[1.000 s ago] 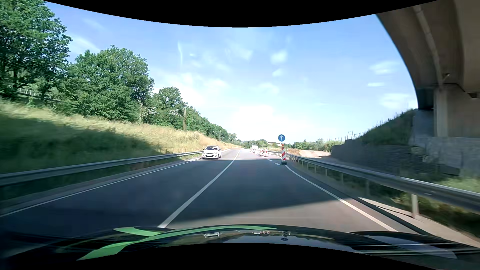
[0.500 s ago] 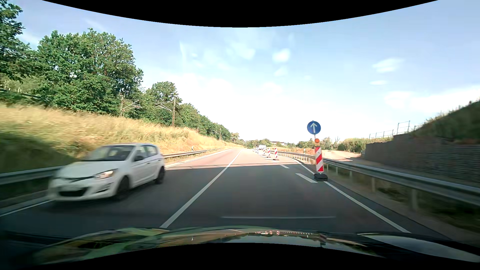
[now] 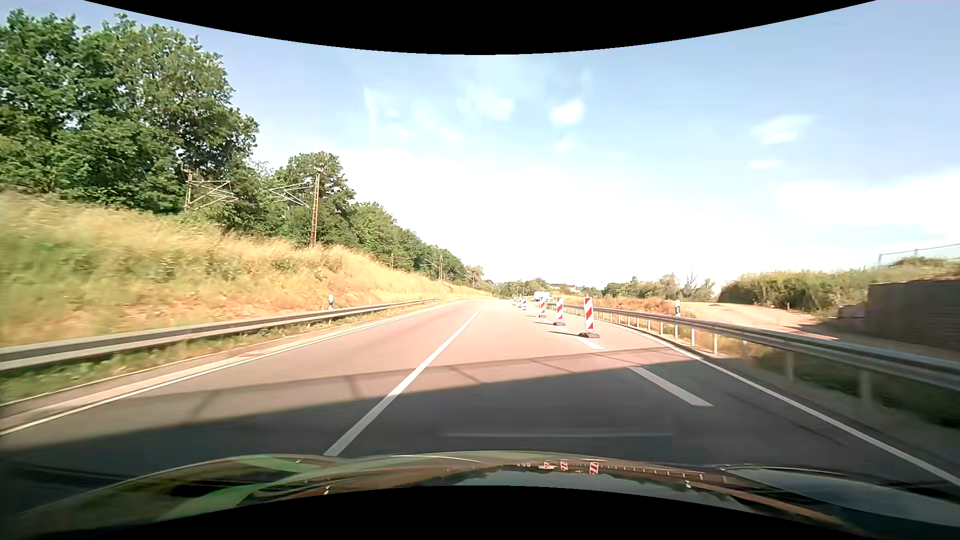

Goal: Follow the waypoints while adhering to traffic rules and regulations

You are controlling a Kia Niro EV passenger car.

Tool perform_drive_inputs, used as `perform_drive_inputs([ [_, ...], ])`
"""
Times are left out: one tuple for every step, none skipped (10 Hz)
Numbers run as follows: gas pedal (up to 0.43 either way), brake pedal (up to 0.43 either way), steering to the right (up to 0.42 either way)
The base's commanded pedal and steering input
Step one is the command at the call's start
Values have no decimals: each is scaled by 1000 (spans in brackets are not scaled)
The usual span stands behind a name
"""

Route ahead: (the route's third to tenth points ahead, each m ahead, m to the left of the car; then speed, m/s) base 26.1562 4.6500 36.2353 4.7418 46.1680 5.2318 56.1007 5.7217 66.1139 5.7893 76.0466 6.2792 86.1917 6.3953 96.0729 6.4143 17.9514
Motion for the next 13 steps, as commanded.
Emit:
perform_drive_inputs([
  [0,0,-7],
  [0,0,-7],
  [0,0,-8],
  [0,0,-6],
  [0,0,-6],
  [0,0,-6],
  [0,0,-5],
  [0,0,-5],
  [0,0,-4],
  [0,0,-3],
  [0,0,-2],
  [0,0,-2],
  [0,0,-2],
])
